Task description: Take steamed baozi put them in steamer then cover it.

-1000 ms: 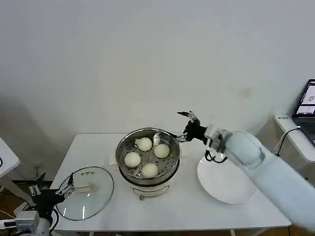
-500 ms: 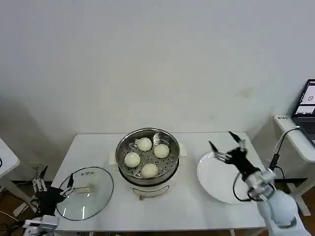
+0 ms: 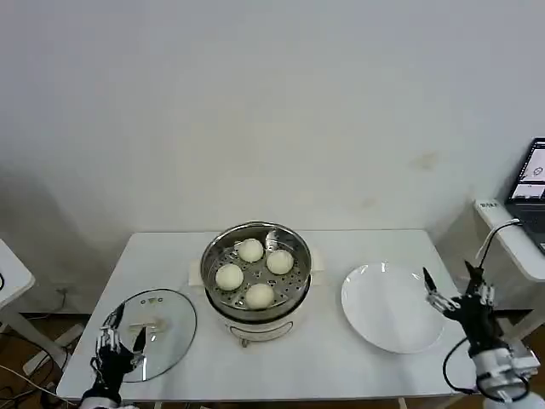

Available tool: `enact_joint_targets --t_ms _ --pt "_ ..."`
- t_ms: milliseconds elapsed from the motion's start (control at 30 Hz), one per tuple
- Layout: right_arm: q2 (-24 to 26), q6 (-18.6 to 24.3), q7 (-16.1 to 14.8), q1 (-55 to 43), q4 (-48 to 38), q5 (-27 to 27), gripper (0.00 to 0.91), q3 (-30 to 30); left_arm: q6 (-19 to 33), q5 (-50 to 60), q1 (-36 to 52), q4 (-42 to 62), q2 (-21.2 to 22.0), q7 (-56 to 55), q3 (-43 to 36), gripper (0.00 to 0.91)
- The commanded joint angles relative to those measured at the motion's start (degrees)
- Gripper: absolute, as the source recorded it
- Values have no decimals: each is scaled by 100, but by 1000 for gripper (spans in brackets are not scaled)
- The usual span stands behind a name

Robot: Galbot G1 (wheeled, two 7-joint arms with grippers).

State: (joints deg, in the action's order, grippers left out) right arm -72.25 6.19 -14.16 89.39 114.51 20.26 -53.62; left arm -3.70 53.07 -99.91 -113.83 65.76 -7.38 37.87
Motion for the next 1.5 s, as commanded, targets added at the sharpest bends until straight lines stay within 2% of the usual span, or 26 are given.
enact_joint_targets --t_ms 33,167,800,1500 --pt "-198 165 110 540 104 291 907 -421 133 1202 34 419 -52 43 -226 907" --pt "-187 147 121 561 106 366 907 -400 81 1166 518 818 -86 149 -178 907" --pt "-352 120 119 773 297 212 907 -260 46 999 1414 2042 -350 230 -299 907" --pt "-531 193 81 840 172 -17 907 -94 -47 968 2039 2344 -456 296 -537 907"
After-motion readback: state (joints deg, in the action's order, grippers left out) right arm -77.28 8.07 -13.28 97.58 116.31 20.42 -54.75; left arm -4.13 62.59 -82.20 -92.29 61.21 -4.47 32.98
